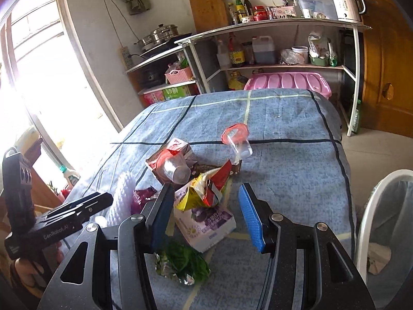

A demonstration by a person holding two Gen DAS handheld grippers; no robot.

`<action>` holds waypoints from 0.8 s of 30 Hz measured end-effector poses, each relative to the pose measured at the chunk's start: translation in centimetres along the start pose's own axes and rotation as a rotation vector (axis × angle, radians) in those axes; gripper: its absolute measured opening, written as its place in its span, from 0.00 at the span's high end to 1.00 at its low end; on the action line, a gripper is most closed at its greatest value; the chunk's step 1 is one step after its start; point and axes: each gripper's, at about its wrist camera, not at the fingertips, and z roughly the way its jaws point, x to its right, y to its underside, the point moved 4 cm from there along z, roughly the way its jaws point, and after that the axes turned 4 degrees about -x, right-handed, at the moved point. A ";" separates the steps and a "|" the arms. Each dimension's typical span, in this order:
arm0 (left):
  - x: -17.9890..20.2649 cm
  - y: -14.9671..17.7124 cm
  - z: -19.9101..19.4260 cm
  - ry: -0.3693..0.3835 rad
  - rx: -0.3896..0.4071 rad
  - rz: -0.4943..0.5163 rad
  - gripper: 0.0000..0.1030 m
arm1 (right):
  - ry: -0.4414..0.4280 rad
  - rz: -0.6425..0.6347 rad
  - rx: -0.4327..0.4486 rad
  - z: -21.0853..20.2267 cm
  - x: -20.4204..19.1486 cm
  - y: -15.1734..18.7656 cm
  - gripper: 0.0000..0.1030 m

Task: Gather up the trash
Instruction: 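Grasp the snack wrapper with the right gripper while the left grasps the foam net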

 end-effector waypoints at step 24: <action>-0.4 0.2 3.6 0.048 -0.074 -0.083 0.65 | 0.013 -0.020 -0.016 1.6 -0.6 -0.3 0.75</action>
